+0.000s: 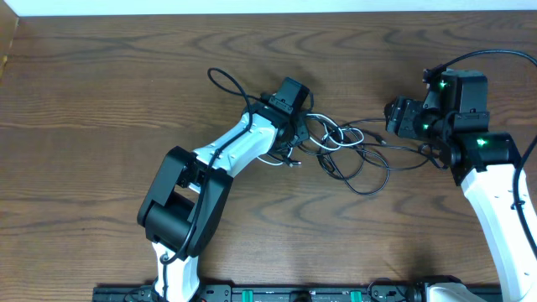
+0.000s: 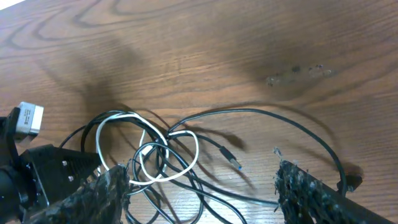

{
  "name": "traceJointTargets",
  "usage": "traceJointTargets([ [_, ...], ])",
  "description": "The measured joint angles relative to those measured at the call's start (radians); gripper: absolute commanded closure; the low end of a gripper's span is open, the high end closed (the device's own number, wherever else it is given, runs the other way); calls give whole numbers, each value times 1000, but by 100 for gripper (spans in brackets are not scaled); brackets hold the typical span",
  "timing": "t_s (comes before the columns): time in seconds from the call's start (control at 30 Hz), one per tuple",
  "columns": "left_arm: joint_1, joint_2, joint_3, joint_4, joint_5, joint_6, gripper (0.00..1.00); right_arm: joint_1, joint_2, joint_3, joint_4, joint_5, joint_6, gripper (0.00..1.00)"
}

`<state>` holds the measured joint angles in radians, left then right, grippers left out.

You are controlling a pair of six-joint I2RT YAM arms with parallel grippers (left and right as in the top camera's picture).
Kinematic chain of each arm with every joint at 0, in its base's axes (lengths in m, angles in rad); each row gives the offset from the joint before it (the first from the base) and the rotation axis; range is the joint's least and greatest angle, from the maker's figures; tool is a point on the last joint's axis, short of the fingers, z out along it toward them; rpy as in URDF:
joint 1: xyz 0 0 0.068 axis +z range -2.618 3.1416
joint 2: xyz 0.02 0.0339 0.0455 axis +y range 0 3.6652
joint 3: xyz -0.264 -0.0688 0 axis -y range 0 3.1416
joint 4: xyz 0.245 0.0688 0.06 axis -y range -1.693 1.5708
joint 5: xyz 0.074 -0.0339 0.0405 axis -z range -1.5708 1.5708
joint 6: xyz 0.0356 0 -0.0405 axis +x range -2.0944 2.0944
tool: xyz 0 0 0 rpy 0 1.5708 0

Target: Untangle cables

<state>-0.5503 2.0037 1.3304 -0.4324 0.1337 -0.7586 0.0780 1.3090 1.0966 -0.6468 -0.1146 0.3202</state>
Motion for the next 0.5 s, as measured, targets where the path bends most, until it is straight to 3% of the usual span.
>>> traceJointTargets([
  [0.2,18,-61,0,-13,-8,104,92,0,0,0,0,0,0,26],
  [0.5,19,-365,0,-74,57,235,92,0,0,0,28,-57,-9,28],
])
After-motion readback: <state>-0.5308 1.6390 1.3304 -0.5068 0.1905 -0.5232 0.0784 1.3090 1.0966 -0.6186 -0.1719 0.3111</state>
